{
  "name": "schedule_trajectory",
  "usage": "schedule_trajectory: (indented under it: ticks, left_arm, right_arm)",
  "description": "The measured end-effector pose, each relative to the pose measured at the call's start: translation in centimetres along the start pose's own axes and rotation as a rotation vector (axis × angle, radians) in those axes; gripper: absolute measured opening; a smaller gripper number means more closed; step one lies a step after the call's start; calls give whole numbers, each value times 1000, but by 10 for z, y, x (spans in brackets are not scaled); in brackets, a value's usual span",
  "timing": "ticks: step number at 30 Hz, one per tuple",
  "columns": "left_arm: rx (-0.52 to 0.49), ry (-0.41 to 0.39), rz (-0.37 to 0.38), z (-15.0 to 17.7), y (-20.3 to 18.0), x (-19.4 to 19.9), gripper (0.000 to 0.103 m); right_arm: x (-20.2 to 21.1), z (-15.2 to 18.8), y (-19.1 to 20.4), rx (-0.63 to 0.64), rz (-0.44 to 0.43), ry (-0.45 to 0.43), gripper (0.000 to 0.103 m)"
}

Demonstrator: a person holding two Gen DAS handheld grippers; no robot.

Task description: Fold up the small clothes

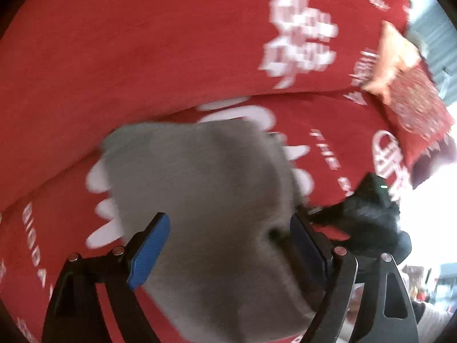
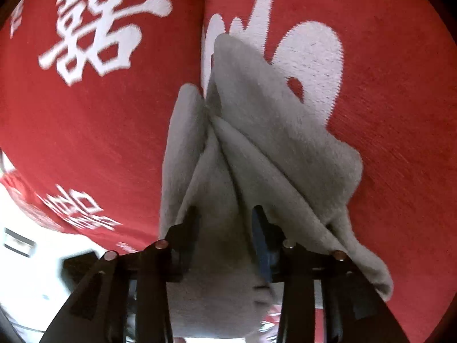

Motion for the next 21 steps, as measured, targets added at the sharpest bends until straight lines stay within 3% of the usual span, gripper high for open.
schedule_trajectory:
  ticks: [3,5,11,14,15,16,18,21]
  left_arm:
    - [63,10,-69,9,34,1,86]
    - [104,11,-92,17,53,0,86]
    - [220,23,-153,35,99,-11,86]
    - [230,29,-185,39,105,-19,86]
    - [238,37,-195,41,108,-22,86]
    - [245,42,-197,43,110,-24,86]
    - [260,48,-195,45,109,-26,86]
    - [237,27,-187,44,102,-22,86]
  right_arm:
    - [-6,-4,-6,-62,-86,-7,61]
    - [-1,-11,-5,-66,-110,0,63]
    - [-20,-19,11,130,83,112,64]
    - [-40,-11,26,282,252,171,51]
    - [-48,-10,29,349,351,182,25]
    - [-50,-10,28,406,427,178,16]
    - [-53,-1,49,583,538,137,15]
    - [-35,9,82,720,528,54,15]
Point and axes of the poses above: each gripper's, at about its wrist camera, not at the fingertips, and x roughly against the way its jaws point, y to its left, z to its underside, the point moved 6 cm from there along -x, roughly the way its jaws point, and after that the axes turned 4 degrees about z, right-handed, at the moved point
